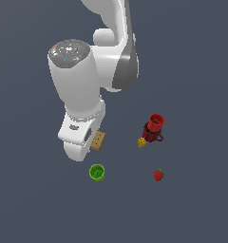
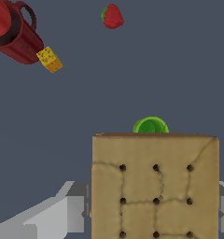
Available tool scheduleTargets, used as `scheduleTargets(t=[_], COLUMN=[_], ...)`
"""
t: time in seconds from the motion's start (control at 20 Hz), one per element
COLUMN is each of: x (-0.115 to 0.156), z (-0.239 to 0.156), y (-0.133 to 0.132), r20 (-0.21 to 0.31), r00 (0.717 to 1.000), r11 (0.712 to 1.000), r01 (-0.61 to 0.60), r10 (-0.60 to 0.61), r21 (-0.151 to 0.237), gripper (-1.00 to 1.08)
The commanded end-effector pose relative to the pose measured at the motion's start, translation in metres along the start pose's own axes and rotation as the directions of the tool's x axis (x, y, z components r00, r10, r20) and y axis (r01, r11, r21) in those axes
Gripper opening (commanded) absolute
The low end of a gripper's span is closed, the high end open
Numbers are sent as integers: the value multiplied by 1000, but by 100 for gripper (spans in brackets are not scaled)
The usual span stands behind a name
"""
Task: Pick up a designated object from a clutter of objects.
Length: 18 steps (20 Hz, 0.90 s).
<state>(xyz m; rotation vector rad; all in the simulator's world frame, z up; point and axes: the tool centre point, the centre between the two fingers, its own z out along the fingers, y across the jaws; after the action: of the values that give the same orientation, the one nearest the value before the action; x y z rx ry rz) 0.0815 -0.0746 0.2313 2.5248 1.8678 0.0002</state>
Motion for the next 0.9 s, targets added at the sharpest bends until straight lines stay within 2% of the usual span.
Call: scheduleTargets(t=[0.0,0.4,0.85], x=[9,32,43], z=[-28,-95,-127], y=[2,8,13], r20=[0,0,0], r00=[1000,1000,1000], r11=[1000,1000,1000], r01=[0,0,0], r10=[0,0,0], r21=[0,1,1], gripper=[-100,-100,-100])
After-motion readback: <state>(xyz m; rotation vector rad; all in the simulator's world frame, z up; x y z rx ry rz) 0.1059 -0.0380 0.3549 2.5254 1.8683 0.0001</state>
